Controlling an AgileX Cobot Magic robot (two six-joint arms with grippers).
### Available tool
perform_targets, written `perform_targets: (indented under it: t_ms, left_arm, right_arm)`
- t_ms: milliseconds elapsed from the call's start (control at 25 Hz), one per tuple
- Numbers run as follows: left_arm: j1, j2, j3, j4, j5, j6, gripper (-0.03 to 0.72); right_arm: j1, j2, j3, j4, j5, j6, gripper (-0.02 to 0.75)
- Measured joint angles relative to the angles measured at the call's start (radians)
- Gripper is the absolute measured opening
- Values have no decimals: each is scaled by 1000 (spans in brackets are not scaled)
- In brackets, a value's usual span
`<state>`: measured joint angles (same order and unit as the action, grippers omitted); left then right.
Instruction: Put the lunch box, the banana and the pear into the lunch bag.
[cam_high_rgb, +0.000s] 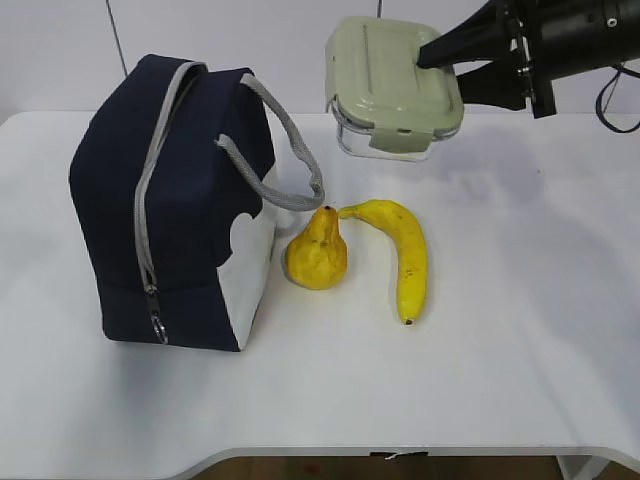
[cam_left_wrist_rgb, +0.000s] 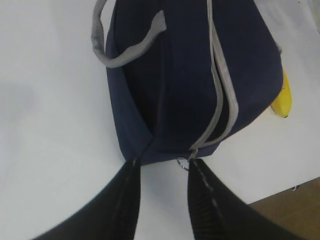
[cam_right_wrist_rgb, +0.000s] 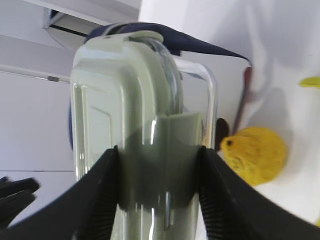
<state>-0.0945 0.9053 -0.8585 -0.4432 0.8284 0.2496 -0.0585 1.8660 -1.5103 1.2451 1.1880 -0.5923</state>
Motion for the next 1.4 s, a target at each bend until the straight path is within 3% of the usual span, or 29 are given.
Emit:
perform_targets:
  t_ms: [360, 840, 960, 1160, 1400]
  left_arm:
    - [0, 363, -192, -197, -37, 260, 288]
    - [0, 640, -308, -300, -2, 353, 282]
    - [0, 662, -312, -309, 6, 363, 214]
    - [0, 664, -316, -334, 26, 392, 16]
    - [0, 664, -405, -342, 82, 399, -4]
  right_arm:
    - [110, 0, 0, 94, 0, -4, 366]
    - [217, 0, 0, 216, -3, -46, 366]
    - [237, 0, 0, 221, -10, -58, 366]
    - [245, 0, 0, 229, -59, -65, 366]
    - [250, 0, 2, 294, -81, -69, 366]
